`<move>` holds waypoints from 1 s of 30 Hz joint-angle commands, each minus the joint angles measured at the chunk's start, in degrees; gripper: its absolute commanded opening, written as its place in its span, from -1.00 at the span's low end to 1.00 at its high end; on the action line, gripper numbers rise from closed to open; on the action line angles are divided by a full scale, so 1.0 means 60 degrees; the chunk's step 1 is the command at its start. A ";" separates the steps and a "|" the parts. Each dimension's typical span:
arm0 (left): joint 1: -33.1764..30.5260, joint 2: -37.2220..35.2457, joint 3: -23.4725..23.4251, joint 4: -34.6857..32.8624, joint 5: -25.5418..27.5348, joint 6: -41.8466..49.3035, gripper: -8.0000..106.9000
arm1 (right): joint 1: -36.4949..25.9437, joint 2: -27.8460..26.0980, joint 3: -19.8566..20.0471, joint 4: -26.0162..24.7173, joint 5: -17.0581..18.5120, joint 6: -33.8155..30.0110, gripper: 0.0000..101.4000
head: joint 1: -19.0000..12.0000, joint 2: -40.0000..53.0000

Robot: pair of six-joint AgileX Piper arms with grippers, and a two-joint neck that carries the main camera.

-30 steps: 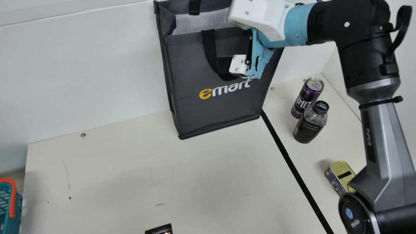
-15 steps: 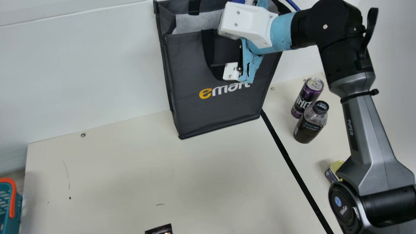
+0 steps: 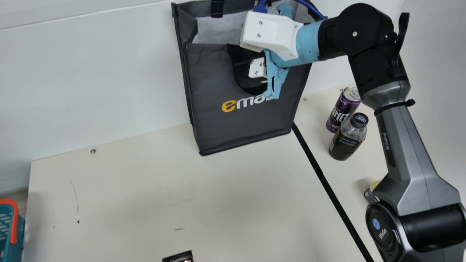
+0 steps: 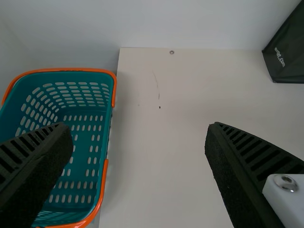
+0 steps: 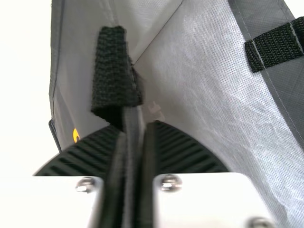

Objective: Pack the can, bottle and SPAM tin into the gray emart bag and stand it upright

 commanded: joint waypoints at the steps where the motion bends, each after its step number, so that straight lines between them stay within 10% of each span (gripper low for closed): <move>1: 0.0000 0.0000 0.0000 0.0000 0.0000 0.0000 0.71 | -0.0022 0.0014 0.0021 0.0060 0.0022 -0.0037 -1.00 | -0.0216 -0.0023; 30: 0.0000 0.0000 0.0000 0.0000 0.0000 0.0000 0.71 | -0.0052 -0.1364 0.0772 0.0300 0.0022 0.0097 -1.00 | -0.0216 -0.0023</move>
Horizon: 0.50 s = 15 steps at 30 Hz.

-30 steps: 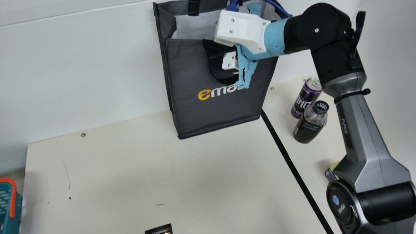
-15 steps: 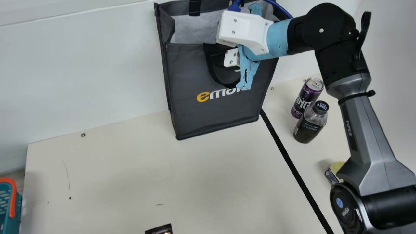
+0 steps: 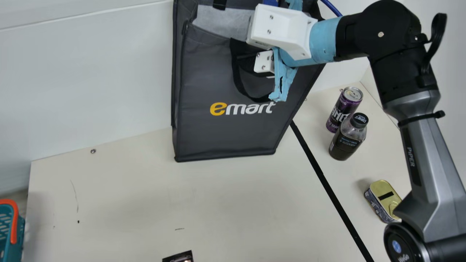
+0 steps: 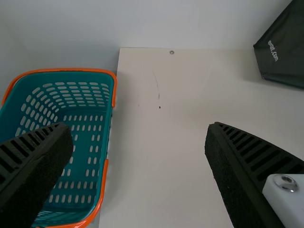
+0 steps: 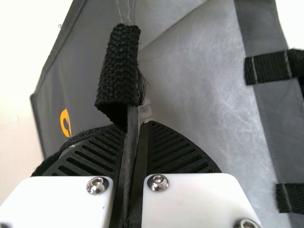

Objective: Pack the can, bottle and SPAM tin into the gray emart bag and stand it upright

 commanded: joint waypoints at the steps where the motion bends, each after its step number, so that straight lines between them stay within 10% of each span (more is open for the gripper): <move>1: 0.0000 0.0000 0.0000 0.0000 0.0000 0.0000 0.71 | 0.0029 -0.0142 0.0064 -0.0031 -0.0011 0.0038 -1.00 | -0.0216 -0.0008; 15: 0.0000 0.0000 0.0000 0.0000 0.0000 0.0000 0.71 | 0.0363 -0.1521 0.0908 -0.0147 -0.0011 0.0222 -1.00 | -0.0216 -0.0008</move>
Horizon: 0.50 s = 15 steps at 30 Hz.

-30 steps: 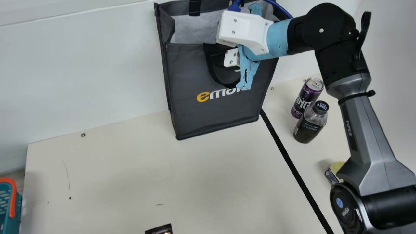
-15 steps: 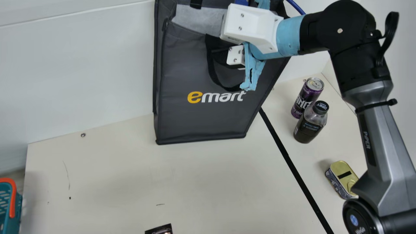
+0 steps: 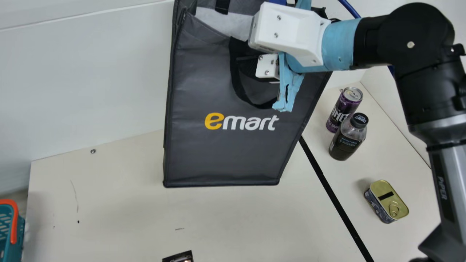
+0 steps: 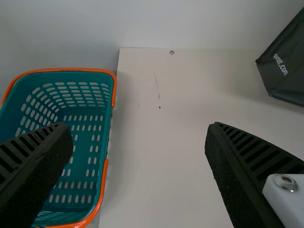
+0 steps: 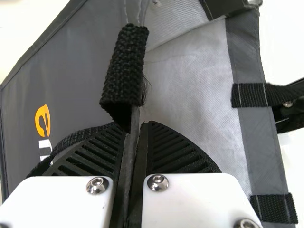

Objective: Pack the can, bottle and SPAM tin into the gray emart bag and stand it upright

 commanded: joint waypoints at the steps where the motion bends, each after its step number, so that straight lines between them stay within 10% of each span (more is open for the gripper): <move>1: 0.0000 0.0000 0.0000 0.0000 0.0000 0.0000 0.71 | 0.0049 -0.0218 0.0120 -0.0028 -0.0012 0.0017 -1.00 | -0.0216 -0.0023; 15: 0.0000 0.0000 0.0000 0.0000 0.0000 0.0000 0.71 | 0.0571 -0.1353 0.0846 -0.0269 -0.0012 0.0209 -1.00 | -0.0216 -0.0023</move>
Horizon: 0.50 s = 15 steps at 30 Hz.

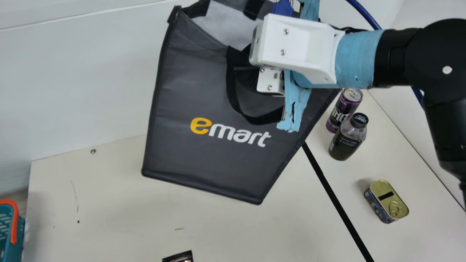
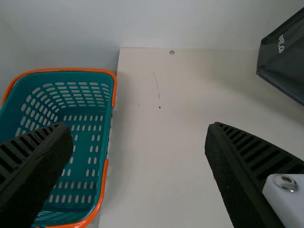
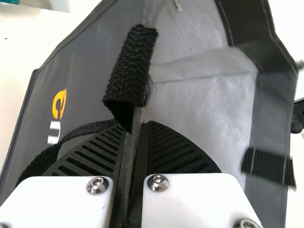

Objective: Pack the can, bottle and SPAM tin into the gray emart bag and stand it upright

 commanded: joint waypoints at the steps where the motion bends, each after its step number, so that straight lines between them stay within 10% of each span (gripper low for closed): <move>1: 0.0000 0.0000 0.0000 0.0000 0.0000 0.0000 0.71 | 0.0081 -0.0121 0.0096 -0.0067 -0.0011 0.0046 -1.00 | -0.0216 -0.0008; 15: 0.0000 0.0000 0.0000 0.0000 0.0000 0.0000 0.71 | 0.0659 -0.1029 0.1226 -0.0492 -0.0011 0.0272 -1.00 | -0.0216 -0.0008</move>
